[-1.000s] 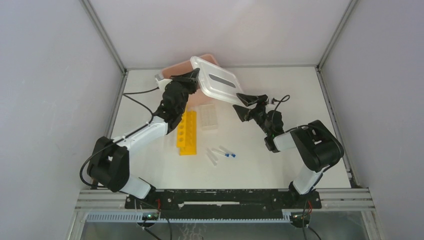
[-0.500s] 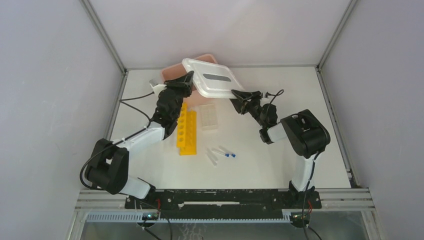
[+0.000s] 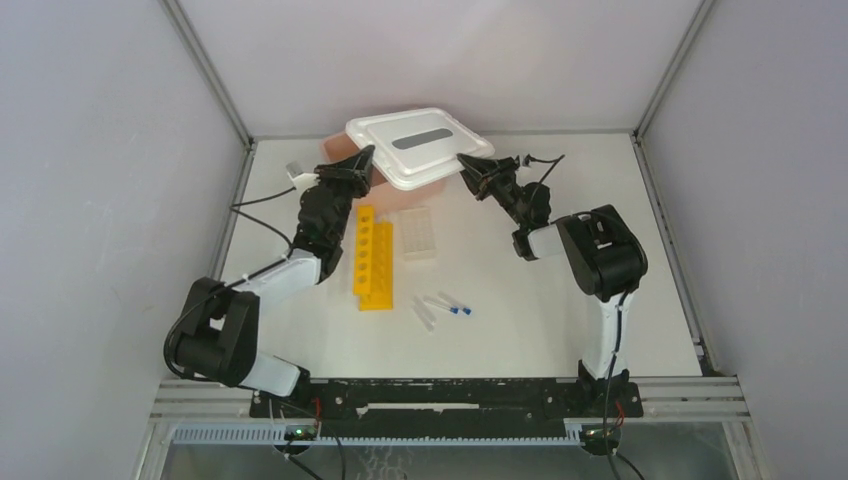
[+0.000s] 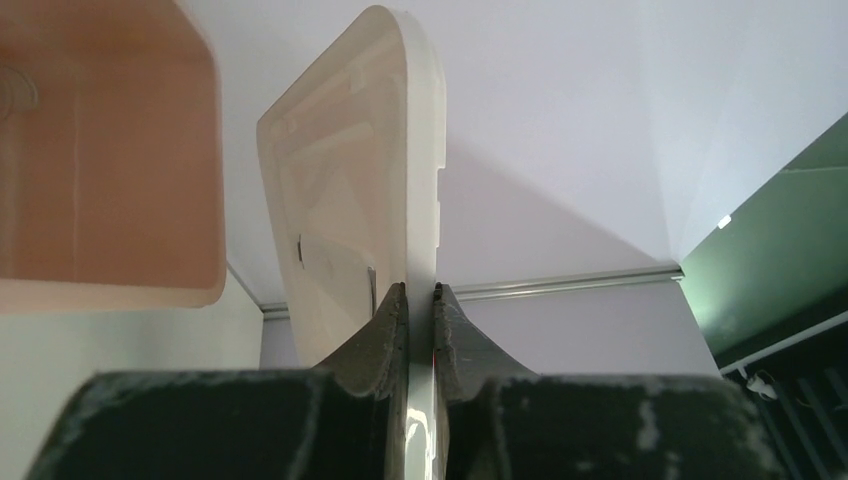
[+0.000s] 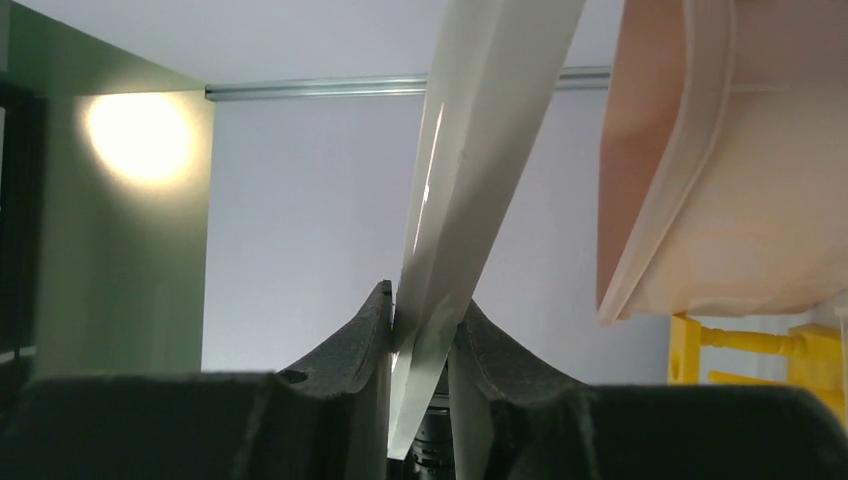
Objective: Organize the chemistry lab equipment
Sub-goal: Pick up the storage box lid at the center of the board, then close the lid of the storage box.
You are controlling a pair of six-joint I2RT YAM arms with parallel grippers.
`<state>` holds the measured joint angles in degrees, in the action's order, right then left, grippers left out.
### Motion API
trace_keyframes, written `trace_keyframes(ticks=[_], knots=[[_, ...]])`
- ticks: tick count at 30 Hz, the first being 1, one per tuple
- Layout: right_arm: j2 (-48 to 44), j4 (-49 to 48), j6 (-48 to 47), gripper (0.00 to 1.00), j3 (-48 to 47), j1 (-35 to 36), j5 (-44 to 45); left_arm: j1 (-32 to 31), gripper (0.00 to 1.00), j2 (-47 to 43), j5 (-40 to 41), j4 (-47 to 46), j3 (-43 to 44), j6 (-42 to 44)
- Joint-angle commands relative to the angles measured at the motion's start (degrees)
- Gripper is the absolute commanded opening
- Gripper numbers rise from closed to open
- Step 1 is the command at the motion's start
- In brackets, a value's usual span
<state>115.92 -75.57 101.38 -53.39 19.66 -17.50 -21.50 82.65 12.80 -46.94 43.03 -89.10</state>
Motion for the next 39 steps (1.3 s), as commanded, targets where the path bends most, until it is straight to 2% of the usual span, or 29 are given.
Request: trace_keyframes(ticks=[1, 6, 10, 15, 19, 22, 26, 28, 32, 39], knots=[[2.21, -1.19, -4.74, 0.23, -4.66, -0.37, -4.77, 2.27, 0.00, 1.38, -8.12, -6.48, 0.05, 0.59], [4.62, 2.06, -8.62, 0.16, -10.40, -0.27, -6.38, 5.74, 0.02, 5.39, -11.84, -7.53, 0.39, 0.11], [6.75, 3.75, -11.79, 0.10, -14.33, -0.15, -6.37, 9.12, 0.09, 8.06, -14.88, -7.73, -0.05, -0.30], [9.24, 5.99, -16.07, 0.06, -19.05, 0.68, -5.32, 12.26, 0.24, 11.68, -17.98, -10.25, -0.39, -1.47], [10.11, 7.73, -19.60, 0.04, -21.45, 1.66, -3.06, 14.38, 0.29, 12.85, -19.97, -9.54, -0.28, -1.32], [10.65, 9.59, -21.96, 0.04, -24.01, 2.59, -1.78, 15.50, 0.33, 12.49, -20.47, -7.20, -0.28, -0.04], [11.24, 11.23, -23.80, 0.04, -25.54, 3.70, 1.27, 16.75, 0.48, 9.49, -18.92, 0.11, -0.32, 4.25], [11.69, 11.81, -24.30, 0.03, -26.46, 4.22, 2.19, 17.11, 0.52, 7.64, -17.30, 3.49, -0.34, 6.81], [12.42, 13.99, -26.62, 0.03, -28.78, 5.73, 4.49, 17.83, 0.56, 4.60, -14.84, 10.84, 0.82, 12.52], [12.51, 17.27, -30.55, 0.03, -30.36, 7.82, 6.84, 19.24, 0.56, 1.59, -13.26, 20.00, 4.63, 18.91]])
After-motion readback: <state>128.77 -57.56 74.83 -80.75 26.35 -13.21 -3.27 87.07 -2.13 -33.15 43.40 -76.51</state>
